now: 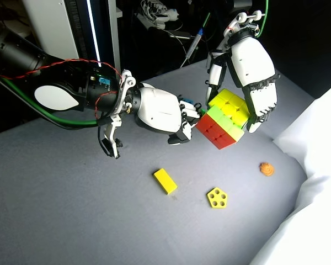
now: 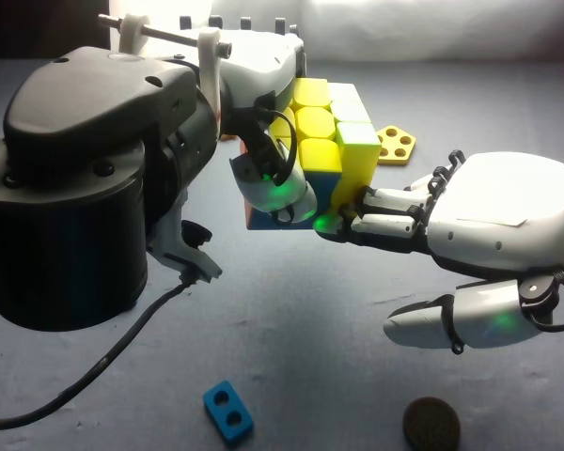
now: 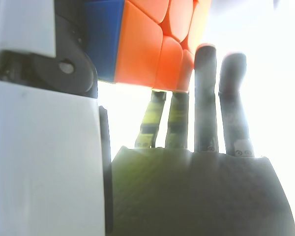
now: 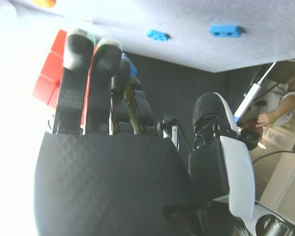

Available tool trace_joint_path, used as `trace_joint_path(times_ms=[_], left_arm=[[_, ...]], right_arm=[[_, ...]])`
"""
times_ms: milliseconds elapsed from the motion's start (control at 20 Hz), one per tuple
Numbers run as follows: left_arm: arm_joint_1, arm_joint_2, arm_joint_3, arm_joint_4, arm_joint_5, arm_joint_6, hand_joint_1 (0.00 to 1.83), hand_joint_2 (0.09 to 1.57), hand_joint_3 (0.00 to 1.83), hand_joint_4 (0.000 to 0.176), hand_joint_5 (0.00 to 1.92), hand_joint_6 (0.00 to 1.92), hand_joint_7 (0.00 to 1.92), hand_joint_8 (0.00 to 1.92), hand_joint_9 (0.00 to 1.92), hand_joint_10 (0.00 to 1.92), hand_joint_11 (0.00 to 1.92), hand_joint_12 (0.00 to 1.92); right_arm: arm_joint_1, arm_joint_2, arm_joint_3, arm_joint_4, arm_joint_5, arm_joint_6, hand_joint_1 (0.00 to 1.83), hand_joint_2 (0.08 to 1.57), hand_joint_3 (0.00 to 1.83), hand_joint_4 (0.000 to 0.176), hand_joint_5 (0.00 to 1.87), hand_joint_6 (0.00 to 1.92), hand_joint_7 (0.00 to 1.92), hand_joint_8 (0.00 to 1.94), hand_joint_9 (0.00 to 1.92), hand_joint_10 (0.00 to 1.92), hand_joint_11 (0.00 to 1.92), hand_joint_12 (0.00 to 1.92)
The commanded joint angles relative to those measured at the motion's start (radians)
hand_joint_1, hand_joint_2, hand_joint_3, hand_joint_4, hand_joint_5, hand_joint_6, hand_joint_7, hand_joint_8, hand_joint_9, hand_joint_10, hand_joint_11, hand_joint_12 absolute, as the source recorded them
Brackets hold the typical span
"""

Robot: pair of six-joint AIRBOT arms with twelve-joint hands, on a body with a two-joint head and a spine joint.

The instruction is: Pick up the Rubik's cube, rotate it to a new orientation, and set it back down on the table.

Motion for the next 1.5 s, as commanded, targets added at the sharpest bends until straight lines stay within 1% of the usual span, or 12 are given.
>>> trace_joint_path(times_ms=[0,250,300,450,550,600,800,1000,1050,1150,1250,1450], left_arm=[[-0.018,0.006,-0.003,0.074,0.031,-0.011,1.01,1.43,0.0,0.0,0.36,1.88,0.55,1.68,0.37,1.61,0.27,1.82],[-0.019,0.006,-0.003,0.074,0.031,-0.011,0.97,1.46,0.0,0.01,0.36,1.83,0.47,1.85,0.27,1.79,0.25,1.88],[-0.019,0.006,-0.003,0.074,0.031,-0.011,0.99,1.44,0.0,0.0,0.35,1.85,0.51,1.78,0.31,1.72,0.27,1.85],[-0.02,0.006,-0.004,0.074,0.031,-0.011,0.99,1.44,0.0,0.0,0.35,1.88,0.52,1.73,0.32,1.67,0.25,1.85],[-0.021,0.006,-0.004,0.074,0.03,-0.011,0.96,1.46,0.0,0.013,0.35,1.86,0.47,1.83,0.26,1.77,0.24,1.9],[-0.021,0.006,-0.004,0.074,0.03,-0.011,0.97,1.46,0.0,0.001,0.34,1.88,0.49,1.8,0.29,1.74,0.24,1.9],[-0.021,0.006,-0.004,0.074,0.028,-0.011,0.98,1.45,0.0,0.004,0.35,1.87,0.5,1.78,0.32,1.68,0.27,1.84],[-0.021,0.006,-0.004,0.073,0.028,-0.011,0.97,1.45,0.0,0.012,0.37,1.83,0.48,1.83,0.26,1.79,0.25,1.89],[-0.021,0.006,-0.004,0.073,0.027,-0.011,0.98,1.45,0.0,0.001,0.35,1.86,0.5,1.79,0.3,1.73,0.24,1.87],[-0.021,0.006,-0.004,0.073,0.026,-0.011,0.99,1.44,0.0,0.006,0.37,1.84,0.5,1.78,0.31,1.72,0.25,1.87],[-0.021,0.006,-0.005,0.073,0.026,-0.011,0.98,1.45,0.0,0.0,0.35,1.86,0.5,1.79,0.31,1.73,0.26,1.88],[-0.021,0.006,-0.005,0.073,0.026,-0.011,0.98,1.45,0.0,0.003,0.35,1.87,0.5,1.78,0.33,1.71,0.28,1.86]], right_arm=[[0.015,0.004,0.008,0.033,0.103,0.0,0.03,1.28,0.0,0.0,0.03,0.0,0.49,1.52,0.52,1.91,0.56,1.92],[0.023,-0.006,0.026,0.065,0.102,-0.003,0.02,1.27,0.0,0.0,0.04,0.0,0.5,1.55,0.55,1.92,0.64,1.92],[0.025,-0.005,0.028,0.07,0.103,-0.003,0.01,1.28,0.0,0.0,0.03,0.0,0.5,1.54,0.55,1.92,0.64,1.92],[0.025,-0.003,0.028,0.07,0.103,-0.007,0.02,1.28,0.0,0.0,0.03,0.0,0.48,1.54,0.51,1.92,0.62,1.92],[0.025,-0.001,0.027,0.07,0.106,-0.009,0.0,1.28,0.0,0.0,0.03,0.0,0.49,1.55,0.53,1.92,0.66,1.92],[0.025,0.001,0.027,0.07,0.109,-0.009,0.02,1.28,0.0,0.0,0.03,0.0,0.48,1.57,0.54,1.92,0.67,1.92],[0.022,0.009,0.021,0.047,0.121,-0.006,0.03,1.27,0.0,0.0,0.02,0.01,0.5,1.55,0.54,1.92,0.63,1.92],[0.021,0.033,0.008,0.045,0.139,-0.006,0.03,1.27,0.0,0.0,0.03,0.0,0.52,1.57,0.56,1.92,0.67,1.92],[0.021,0.035,0.008,0.045,0.145,-0.006,0.03,1.28,0.0,0.0,0.03,0.0,0.51,1.57,0.57,1.92,0.68,1.92],[0.02,0.037,0.008,0.045,0.148,-0.006,0.0,1.28,0.0,0.0,0.0,0.0,0.47,1.59,0.53,1.92,0.68,1.92],[0.016,0.038,0.008,0.007,0.162,0.021,0.03,1.28,0.0,0.0,0.01,0.0,0.48,1.59,0.56,1.92,0.67,1.92],[0.003,0.045,-0.007,-0.078,0.196,0.079,0.03,1.28,0.0,0.0,0.02,0.0,0.5,1.54,0.54,1.92,0.66,1.92]])
